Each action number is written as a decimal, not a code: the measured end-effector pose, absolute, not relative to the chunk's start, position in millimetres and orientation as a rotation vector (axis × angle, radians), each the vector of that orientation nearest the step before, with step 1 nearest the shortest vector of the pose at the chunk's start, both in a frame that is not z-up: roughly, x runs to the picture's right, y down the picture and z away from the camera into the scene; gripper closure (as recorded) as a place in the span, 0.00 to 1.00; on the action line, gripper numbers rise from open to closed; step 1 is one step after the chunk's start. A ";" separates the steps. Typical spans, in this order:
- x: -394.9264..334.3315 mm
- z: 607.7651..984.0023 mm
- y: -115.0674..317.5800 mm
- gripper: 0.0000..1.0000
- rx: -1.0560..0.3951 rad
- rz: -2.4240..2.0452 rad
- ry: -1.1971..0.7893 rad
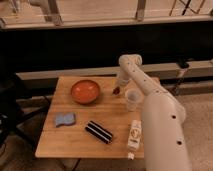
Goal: Place the pepper on the white sponge
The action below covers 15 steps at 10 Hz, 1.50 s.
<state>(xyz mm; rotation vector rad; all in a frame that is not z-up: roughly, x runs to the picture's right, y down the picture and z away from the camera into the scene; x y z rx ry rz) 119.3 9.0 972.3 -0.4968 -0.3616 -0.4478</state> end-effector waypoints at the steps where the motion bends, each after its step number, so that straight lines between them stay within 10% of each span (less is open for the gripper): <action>1: 120.7 959.9 5.4 1.00 -0.446 -0.455 -0.385; 15: 86.6 873.1 22.6 1.00 -0.270 -0.624 -0.756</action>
